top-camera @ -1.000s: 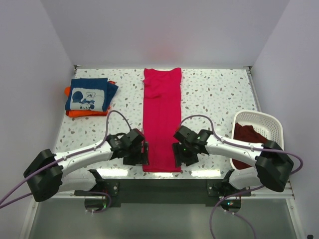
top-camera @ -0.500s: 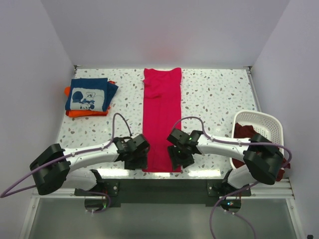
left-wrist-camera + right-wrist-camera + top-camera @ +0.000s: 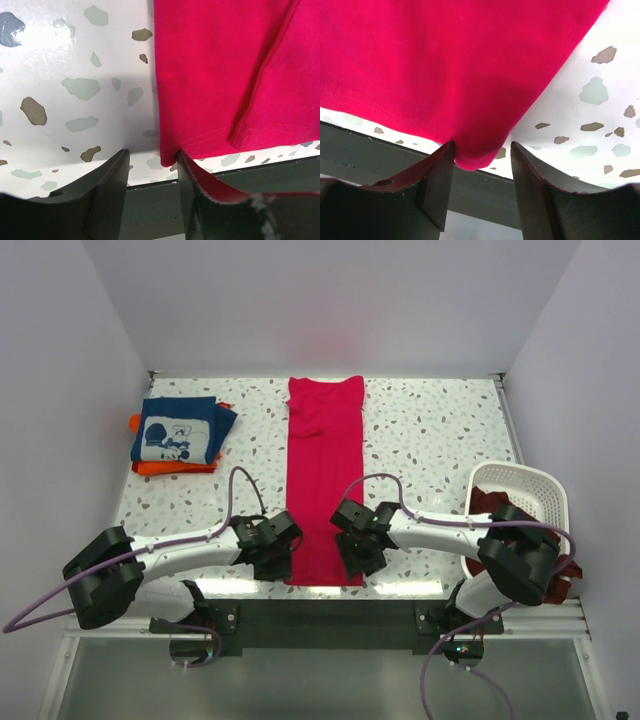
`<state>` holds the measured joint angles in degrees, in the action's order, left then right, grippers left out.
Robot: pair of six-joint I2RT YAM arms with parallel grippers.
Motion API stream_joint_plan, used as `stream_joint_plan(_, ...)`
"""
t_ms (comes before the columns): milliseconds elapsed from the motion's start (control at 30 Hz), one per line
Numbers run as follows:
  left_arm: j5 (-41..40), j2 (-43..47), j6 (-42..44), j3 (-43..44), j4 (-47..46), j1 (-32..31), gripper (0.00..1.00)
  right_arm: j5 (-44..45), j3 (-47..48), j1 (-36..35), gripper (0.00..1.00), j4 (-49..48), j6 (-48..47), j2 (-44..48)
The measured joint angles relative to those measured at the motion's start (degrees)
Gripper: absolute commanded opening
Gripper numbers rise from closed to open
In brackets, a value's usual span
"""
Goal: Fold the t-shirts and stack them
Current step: Fold the tshirt
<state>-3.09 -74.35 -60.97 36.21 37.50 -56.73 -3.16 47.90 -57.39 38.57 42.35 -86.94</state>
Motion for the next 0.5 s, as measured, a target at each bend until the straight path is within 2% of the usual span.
stream_joint_plan(133,0.02,-0.26,0.0,0.0,-0.07,0.0,0.41,0.94,0.63,-0.09,0.46,0.02,0.09,-0.55)
stream_joint_plan(233,0.09,-0.44,0.0,0.0,-0.2,-0.04,0.31,1.14,0.85,-0.11,0.42,0.04,0.13,-1.09)
stream_joint_plan(367,0.37,-0.81,0.0,-0.02,-0.72,-0.04,0.2,1.16,0.85,-0.11,0.27,0.22,0.37,-1.2)
stream_joint_plan(500,0.72,-1.09,0.02,-0.04,-1.33,-0.04,0.12,1.18,0.83,-0.11,0.23,0.44,0.68,-1.2)
